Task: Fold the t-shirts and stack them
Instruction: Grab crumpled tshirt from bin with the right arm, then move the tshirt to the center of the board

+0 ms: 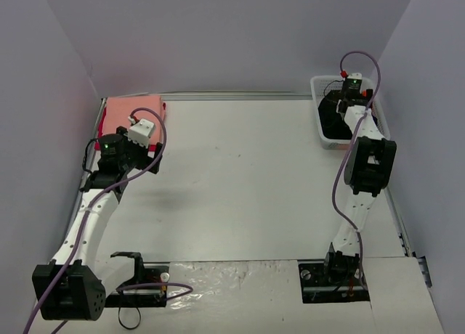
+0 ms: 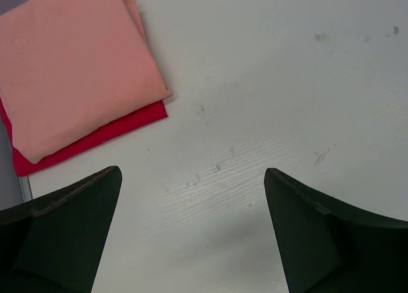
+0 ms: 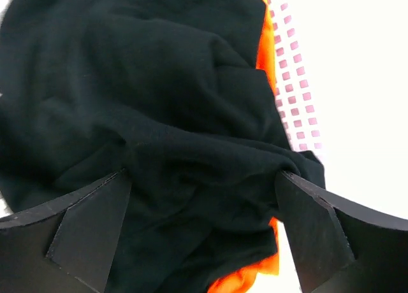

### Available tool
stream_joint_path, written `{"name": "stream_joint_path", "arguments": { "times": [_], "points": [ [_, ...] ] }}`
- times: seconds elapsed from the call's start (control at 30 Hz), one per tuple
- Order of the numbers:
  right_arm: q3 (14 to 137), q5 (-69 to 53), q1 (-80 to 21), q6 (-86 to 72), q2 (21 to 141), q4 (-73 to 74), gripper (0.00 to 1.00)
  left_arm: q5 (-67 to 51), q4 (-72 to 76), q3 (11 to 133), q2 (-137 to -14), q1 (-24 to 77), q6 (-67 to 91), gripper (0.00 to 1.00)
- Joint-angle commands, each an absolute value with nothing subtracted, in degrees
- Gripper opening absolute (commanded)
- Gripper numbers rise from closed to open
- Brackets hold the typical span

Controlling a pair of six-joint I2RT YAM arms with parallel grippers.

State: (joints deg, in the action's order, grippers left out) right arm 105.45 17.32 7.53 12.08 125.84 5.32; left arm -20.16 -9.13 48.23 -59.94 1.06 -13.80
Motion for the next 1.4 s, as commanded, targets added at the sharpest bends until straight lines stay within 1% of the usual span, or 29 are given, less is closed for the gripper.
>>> {"name": "stream_joint_path", "arguments": {
  "times": [0.0, 0.07, 0.1, 0.13, 0.17, 0.2, 0.37, 0.47, 0.7, 0.83, 0.97, 1.07, 1.17, 1.37],
  "points": [
    [108.6, 18.8, 8.6, 11.8, 129.0, 5.5, 0.90, -20.6, -9.1, 50.1, -60.8, 1.2, -14.9, 0.94],
    [109.4, 18.7, 8.8, 11.9, 131.2, 6.1, 0.78, -20.6, -9.5, 50.3, -61.5, 1.2, -15.0, 0.94],
    [109.6, 18.7, 9.0, 12.0, 131.8, 6.2, 0.63, -20.3, -9.7, 50.3, -61.8, 1.2, -15.2, 0.94],
    [109.6, 18.4, 9.1, 12.0, 132.5, 6.2, 0.28, -20.1, -9.8, 50.3, -61.9, 1.2, -15.4, 0.94],
    [109.6, 18.4, 9.1, 12.0, 132.9, 6.2, 0.08, -20.0, -9.9, 50.2, -62.0, 1.2, -15.5, 0.94],
    [109.5, 18.3, 9.1, 11.9, 133.1, 6.2, 0.00, -19.9, -9.8, 50.2, -62.2, 1.2, -15.6, 0.94],
    [107.8, 15.7, 9.0, 11.2, 130.2, 6.2, 0.00, -19.1, -10.1, 50.2, -62.2, 1.1, -15.9, 0.94],
    [106.5, 14.3, 8.4, 9.8, 125.9, 6.2, 0.00, -19.1, -10.0, 49.9, -62.1, 1.1, -16.1, 0.94],
    [101.4, 9.2, 4.3, 7.4, 108.7, 8.3, 0.00, -19.8, -10.1, 49.4, -61.0, 0.8, -16.0, 0.94],
    [99.5, 10.0, 1.0, 8.2, 101.5, 9.6, 0.00, -20.1, -10.0, 49.1, -60.6, 0.7, -15.8, 0.94],
    [104.7, 9.6, -1.5, 8.1, 97.7, 12.1, 0.00, -20.1, -10.0, 49.3, -59.9, 0.5, -16.0, 0.94],
    [110.7, 2.2, -3.1, 7.4, 95.9, 16.1, 0.00, -19.8, -9.8, 49.1, -58.9, 0.5, -16.0, 0.94],
    [113.5, -5.1, -7.5, 8.9, 92.8, 18.5, 0.00, -19.2, -9.5, 48.9, -57.9, 0.3, -15.8, 0.94],
    [114.6, -9.3, -19.5, 12.3, 89.6, 21.7, 0.00, -19.4, -9.4, 49.0, -56.7, 0.3, -15.5, 0.94]
  ]
}}
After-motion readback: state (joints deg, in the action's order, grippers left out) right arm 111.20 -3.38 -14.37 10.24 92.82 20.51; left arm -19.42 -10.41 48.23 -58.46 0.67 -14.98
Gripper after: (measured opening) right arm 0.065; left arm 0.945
